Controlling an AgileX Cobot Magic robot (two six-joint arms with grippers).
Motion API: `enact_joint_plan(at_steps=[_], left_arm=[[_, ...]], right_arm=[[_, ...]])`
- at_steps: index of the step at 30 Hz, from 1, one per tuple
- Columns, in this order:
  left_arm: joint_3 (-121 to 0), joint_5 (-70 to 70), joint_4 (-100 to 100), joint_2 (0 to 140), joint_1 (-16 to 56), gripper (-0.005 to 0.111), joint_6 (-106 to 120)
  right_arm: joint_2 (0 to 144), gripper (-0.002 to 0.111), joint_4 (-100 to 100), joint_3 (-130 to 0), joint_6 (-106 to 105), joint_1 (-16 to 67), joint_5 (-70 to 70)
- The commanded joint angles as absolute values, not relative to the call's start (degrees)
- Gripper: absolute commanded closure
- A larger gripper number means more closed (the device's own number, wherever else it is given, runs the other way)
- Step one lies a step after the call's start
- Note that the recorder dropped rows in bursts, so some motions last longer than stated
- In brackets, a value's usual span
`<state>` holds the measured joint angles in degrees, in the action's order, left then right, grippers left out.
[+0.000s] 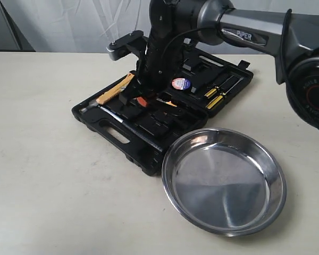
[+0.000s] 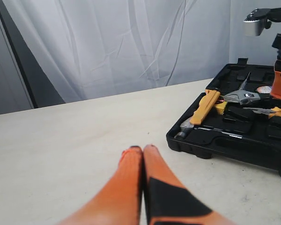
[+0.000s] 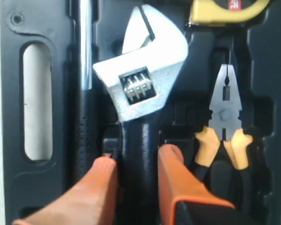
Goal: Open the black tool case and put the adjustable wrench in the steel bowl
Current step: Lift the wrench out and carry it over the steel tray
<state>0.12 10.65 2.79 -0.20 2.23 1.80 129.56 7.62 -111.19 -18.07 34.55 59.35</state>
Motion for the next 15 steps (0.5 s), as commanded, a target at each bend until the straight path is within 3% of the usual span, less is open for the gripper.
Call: enact_joint_plan(at_steps=[1, 7, 15], left_arm=[[0.0, 10.3, 2.7, 0.0, 2.4, 0.106, 1.7], [0.0, 10.3, 2.7, 0.0, 2.4, 0.106, 1.7], [0.0, 10.3, 2.7, 0.0, 2.4, 0.106, 1.7]], right_arm=[[123.0, 0.109, 6.8, -108.2, -16.4, 34.4, 59.2], [109.8, 0.109, 6.5, -92.5, -13.5, 34.4, 50.2], [92.0, 0.109, -2.9, -61.9, 2.8, 34.4, 37.6]])
